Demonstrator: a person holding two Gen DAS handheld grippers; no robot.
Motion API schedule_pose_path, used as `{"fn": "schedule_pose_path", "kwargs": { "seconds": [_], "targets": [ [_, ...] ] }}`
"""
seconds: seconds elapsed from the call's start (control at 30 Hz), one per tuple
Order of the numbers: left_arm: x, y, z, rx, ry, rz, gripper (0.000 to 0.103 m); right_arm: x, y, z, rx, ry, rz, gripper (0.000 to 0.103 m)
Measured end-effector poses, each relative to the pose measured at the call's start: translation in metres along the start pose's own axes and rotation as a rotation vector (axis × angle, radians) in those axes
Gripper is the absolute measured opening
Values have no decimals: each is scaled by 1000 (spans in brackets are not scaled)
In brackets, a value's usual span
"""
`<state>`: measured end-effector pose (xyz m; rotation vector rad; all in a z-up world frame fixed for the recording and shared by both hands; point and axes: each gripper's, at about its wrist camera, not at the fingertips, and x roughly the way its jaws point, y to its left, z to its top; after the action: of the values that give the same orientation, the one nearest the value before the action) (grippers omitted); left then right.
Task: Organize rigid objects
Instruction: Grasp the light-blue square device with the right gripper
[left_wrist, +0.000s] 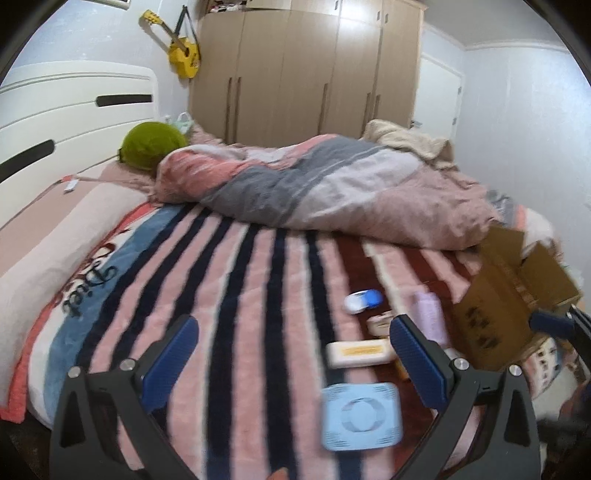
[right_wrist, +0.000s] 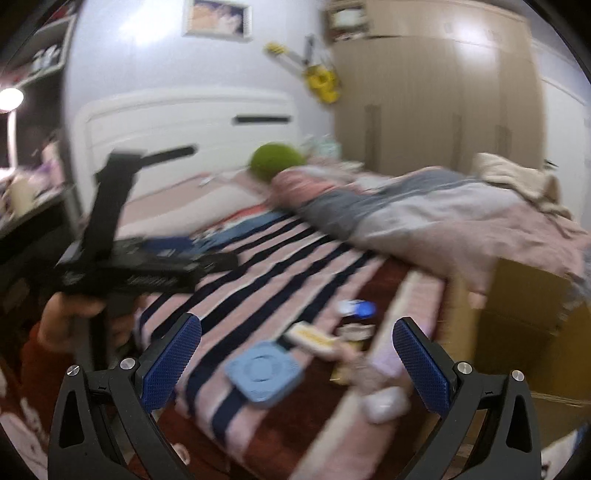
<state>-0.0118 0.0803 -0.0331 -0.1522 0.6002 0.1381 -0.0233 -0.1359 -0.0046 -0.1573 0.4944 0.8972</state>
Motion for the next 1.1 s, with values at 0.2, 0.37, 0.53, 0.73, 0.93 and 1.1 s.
{"fn": "schedule_pose_path", "kwargs": {
  "seconds": [0.2,0.37,0.53,0.73,0.93,1.1],
  "targets": [
    [19,43,-22,-39,55,97,103,75,25,-27,126,123,23,103],
    [30,62,-36,-47,71,131,103,121,20,-58,291,230,-76,103],
    [35,72,-45,-43,77,130,103,141,19,-71,379,293,-126,103],
    [36,78,-46,-68,79,79,103,167,32,-69,322,311,-231,98],
    [29,86,-45,-108,68,-6,103,184,25,-55,112,318,-147,80],
    [30,84,-48,-127,73,-80,103,182,7,-56,86,400,-76,87]
  ]
}}
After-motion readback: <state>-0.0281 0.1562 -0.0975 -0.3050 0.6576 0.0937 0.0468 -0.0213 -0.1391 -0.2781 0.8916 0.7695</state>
